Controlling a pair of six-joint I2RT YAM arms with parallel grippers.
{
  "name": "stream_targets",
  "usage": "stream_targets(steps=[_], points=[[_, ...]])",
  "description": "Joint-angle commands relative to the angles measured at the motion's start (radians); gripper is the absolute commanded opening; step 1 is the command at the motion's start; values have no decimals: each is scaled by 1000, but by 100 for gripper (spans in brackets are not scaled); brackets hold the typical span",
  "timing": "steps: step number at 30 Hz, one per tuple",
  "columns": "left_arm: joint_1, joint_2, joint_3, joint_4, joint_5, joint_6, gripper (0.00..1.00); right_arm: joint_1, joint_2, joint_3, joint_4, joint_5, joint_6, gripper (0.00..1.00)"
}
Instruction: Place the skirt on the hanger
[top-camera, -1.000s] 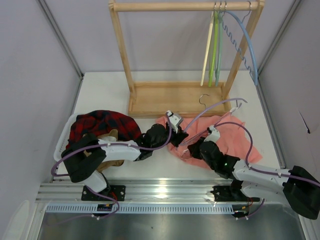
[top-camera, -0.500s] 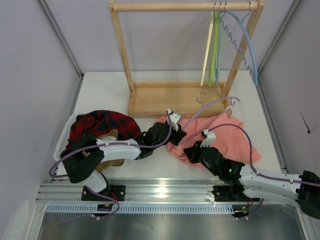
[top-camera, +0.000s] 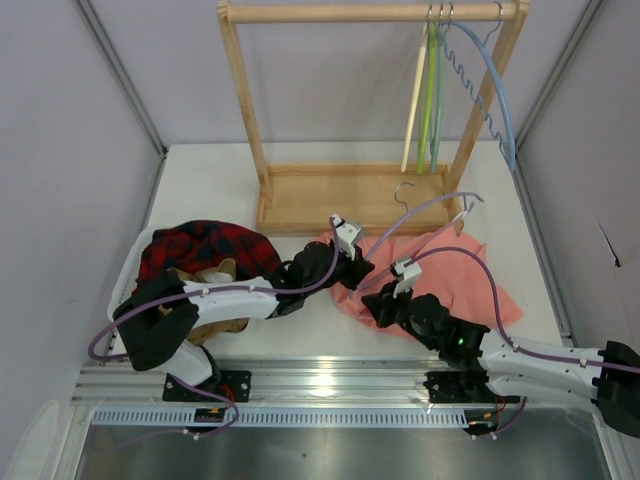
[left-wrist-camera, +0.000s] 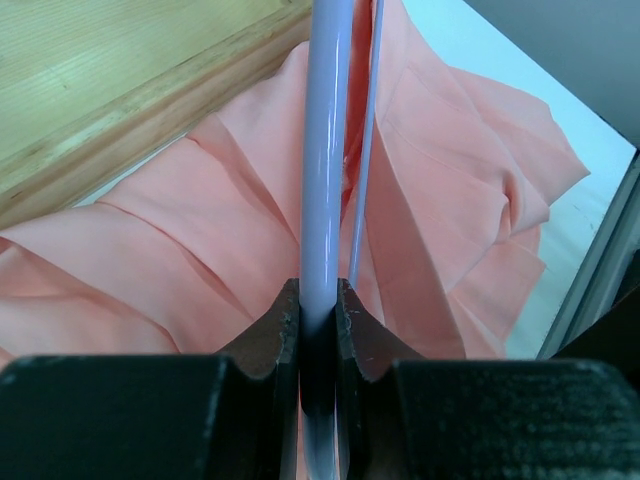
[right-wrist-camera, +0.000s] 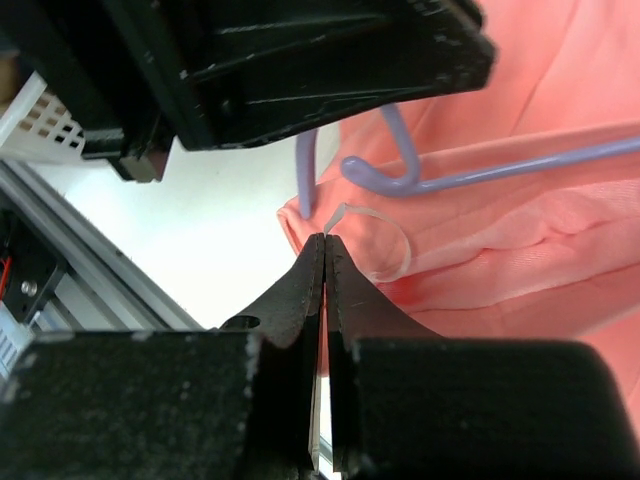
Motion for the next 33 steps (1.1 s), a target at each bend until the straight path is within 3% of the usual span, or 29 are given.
stream_targets(steps=[1,14,33], points=[[5,-22,62,42,20,-27,0,9,8,31,75,-57,-77,0],[3,-14,49,52,18,-62,0,10,-52,33,108,36,-125,0],[-21,1,35,71,-2,-113,0,9,3,58,177,78,-184,0]])
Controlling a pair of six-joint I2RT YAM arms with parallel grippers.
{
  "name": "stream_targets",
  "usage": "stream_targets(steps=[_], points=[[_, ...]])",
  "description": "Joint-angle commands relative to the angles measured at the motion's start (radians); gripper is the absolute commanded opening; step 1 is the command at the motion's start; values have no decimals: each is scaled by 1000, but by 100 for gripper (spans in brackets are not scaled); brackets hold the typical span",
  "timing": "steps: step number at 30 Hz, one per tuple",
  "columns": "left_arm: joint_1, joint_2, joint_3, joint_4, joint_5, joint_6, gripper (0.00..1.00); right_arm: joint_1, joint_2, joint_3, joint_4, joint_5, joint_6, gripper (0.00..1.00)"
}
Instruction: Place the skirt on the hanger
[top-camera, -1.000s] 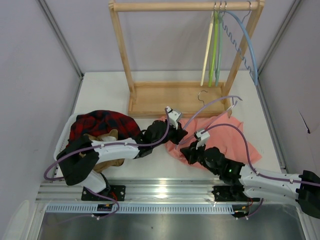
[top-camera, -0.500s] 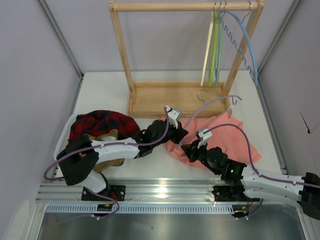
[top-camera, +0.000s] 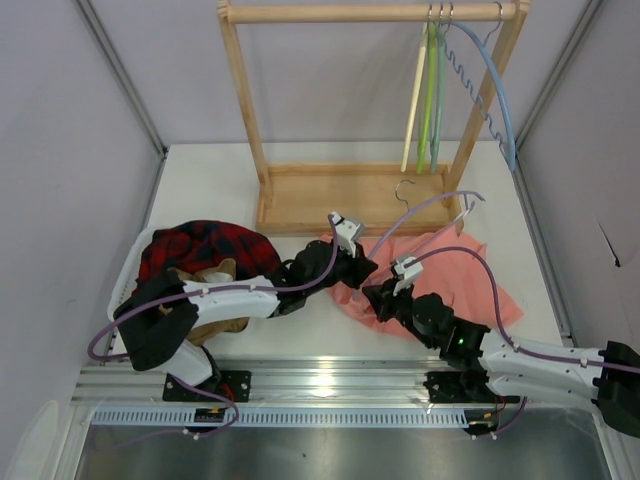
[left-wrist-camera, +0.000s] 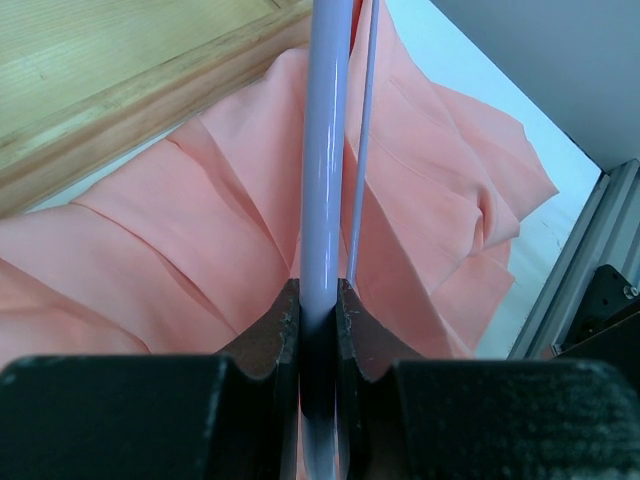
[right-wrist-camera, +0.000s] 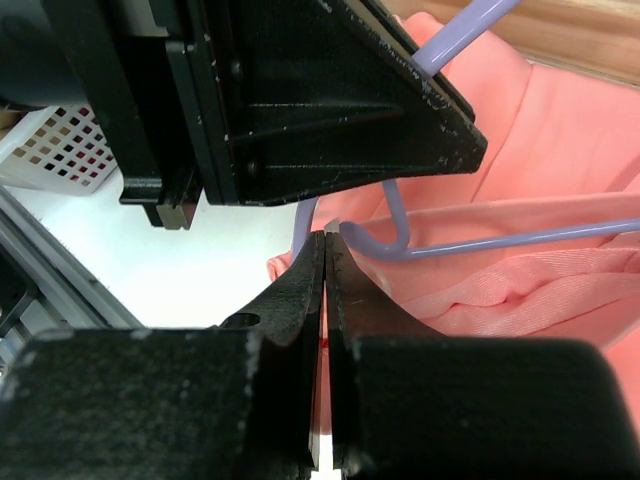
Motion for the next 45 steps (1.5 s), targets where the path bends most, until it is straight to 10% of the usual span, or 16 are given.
stream_targets(steps=[1,16,45], points=[[-13,-2,8,89,-7,-36,0,6,8,58,73,43,-28,0],[-23,-55,8,38,-41,-33,0,3,26,89,-44,177,3,0],[-31,-44,78,-26,-50,-31,0,42,75,98,41,-53,-23,0]])
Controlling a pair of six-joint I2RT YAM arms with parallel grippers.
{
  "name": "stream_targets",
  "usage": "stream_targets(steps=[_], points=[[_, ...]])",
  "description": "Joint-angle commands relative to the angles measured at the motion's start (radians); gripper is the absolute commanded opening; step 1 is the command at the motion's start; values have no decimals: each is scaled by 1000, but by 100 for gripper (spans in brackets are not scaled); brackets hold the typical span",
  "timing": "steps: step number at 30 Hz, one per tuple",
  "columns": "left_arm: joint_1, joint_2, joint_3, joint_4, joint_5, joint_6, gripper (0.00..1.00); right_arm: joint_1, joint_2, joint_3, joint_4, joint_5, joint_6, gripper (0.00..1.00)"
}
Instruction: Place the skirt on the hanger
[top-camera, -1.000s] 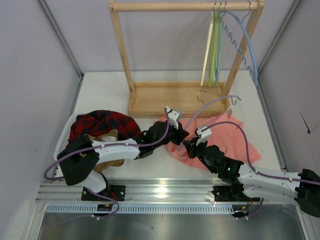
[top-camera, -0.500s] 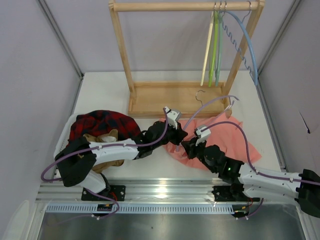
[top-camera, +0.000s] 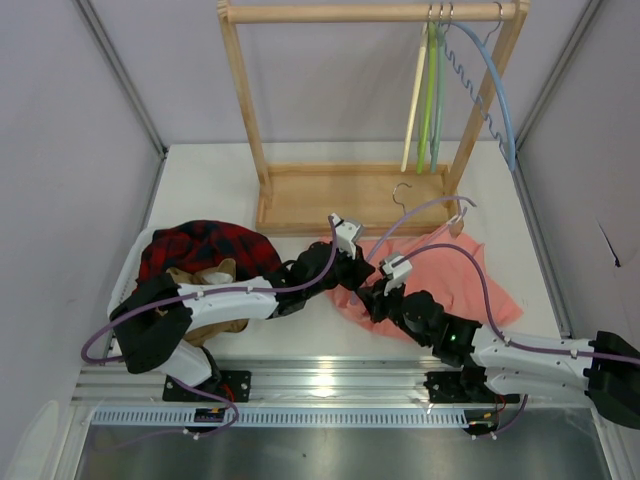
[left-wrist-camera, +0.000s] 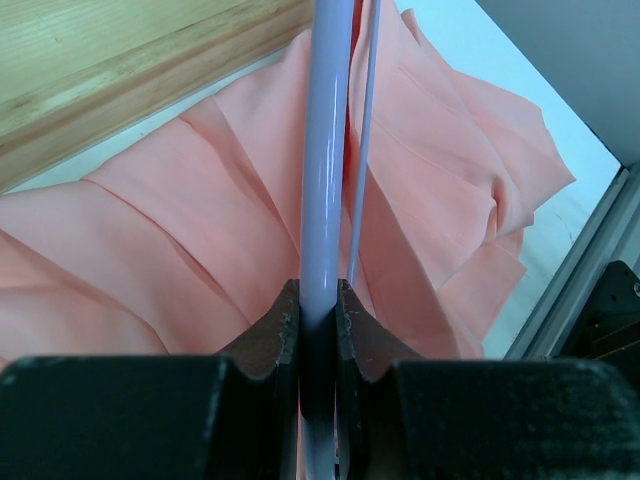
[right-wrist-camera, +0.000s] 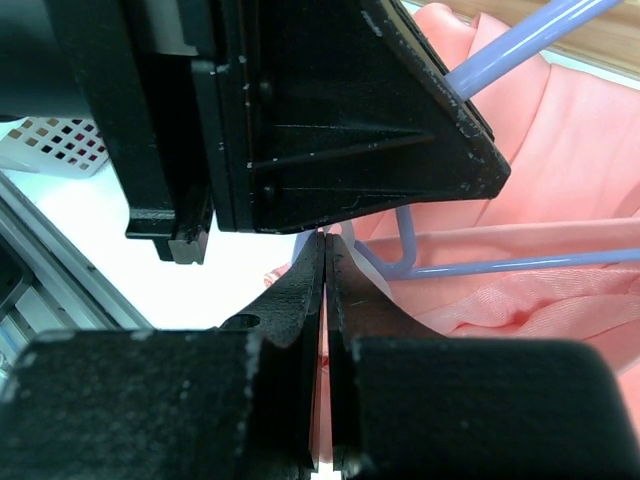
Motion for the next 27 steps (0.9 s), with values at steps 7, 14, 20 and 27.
stream_targets(steps=[7,14,20,27], points=[[-9,-18,66,75,2,11,0,21,-91,37,-28,-19,-24,0],[-7,-33,66,70,5,19,0,18,-148,33,-75,12,-38,0],[-9,-30,68,66,4,19,0,-3,-153,34,-39,-78,-27,0],[-9,-29,71,70,9,20,0,-40,-92,41,-34,-195,5,0]])
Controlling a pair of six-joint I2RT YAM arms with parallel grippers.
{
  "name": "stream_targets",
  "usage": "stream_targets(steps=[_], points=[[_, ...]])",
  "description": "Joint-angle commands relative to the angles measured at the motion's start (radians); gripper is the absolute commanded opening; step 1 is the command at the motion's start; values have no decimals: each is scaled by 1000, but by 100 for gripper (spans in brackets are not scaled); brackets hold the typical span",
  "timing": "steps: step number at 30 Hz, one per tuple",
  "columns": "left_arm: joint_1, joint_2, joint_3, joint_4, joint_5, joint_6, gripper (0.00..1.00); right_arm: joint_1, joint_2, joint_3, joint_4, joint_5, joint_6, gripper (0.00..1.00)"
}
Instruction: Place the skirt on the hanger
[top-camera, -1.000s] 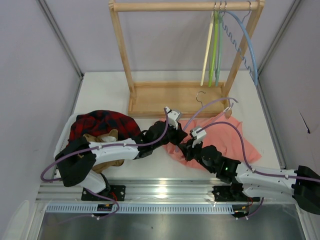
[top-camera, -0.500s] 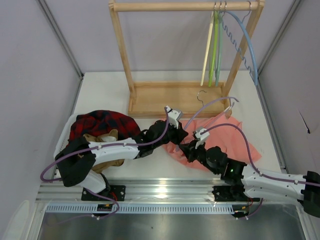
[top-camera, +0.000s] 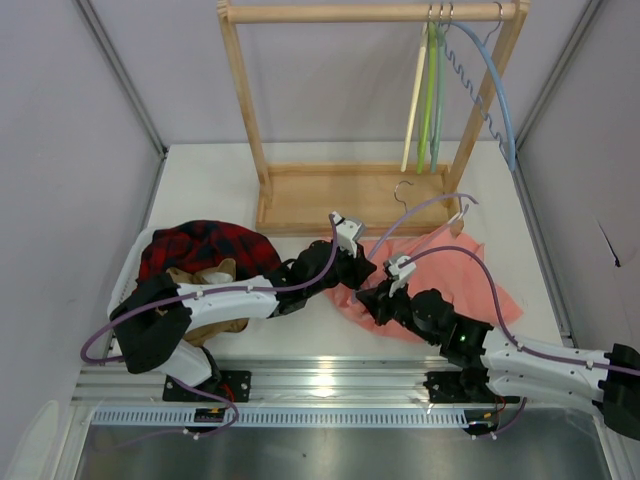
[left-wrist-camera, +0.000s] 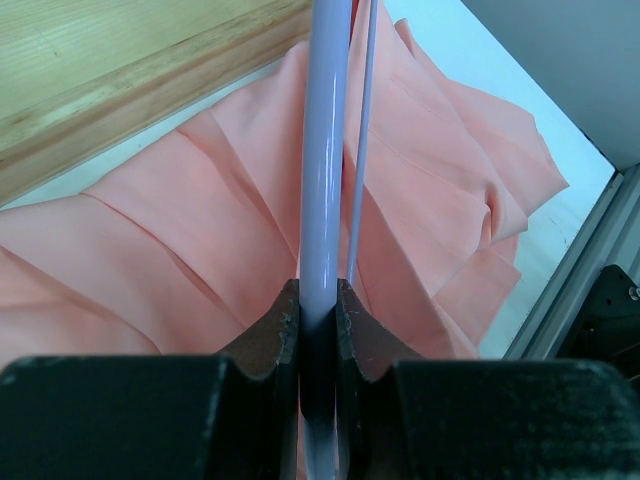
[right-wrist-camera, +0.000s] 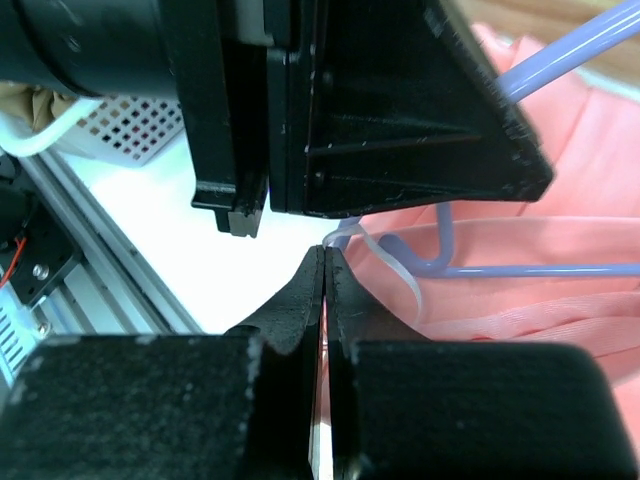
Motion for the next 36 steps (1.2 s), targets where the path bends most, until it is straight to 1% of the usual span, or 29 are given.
stream_targets(steps=[1,6,9,11,15,18,23,26,31,36], points=[[-8,-28,57,75,7,14,0,-11,28,40,52,-77,23,0],[-8,-22,62,75,-6,25,0,-12,42,51,52,-112,44,0],[-7,-19,59,75,-7,23,0,-12,30,45,41,-102,47,0],[-7,-22,59,82,1,20,0,-14,11,39,41,-82,46,0],[-7,-39,40,101,14,7,0,-22,-10,23,39,18,41,0],[-7,-54,26,110,20,3,0,-43,-19,16,55,27,32,0],[-8,-59,14,128,33,-7,0,-80,5,17,82,-34,23,0],[-8,-62,11,138,40,-13,0,-82,34,19,90,-39,23,0],[-8,-72,2,136,44,-23,0,-82,60,23,102,-19,14,0],[-8,-83,-6,130,33,-27,0,-78,67,46,64,33,6,0]])
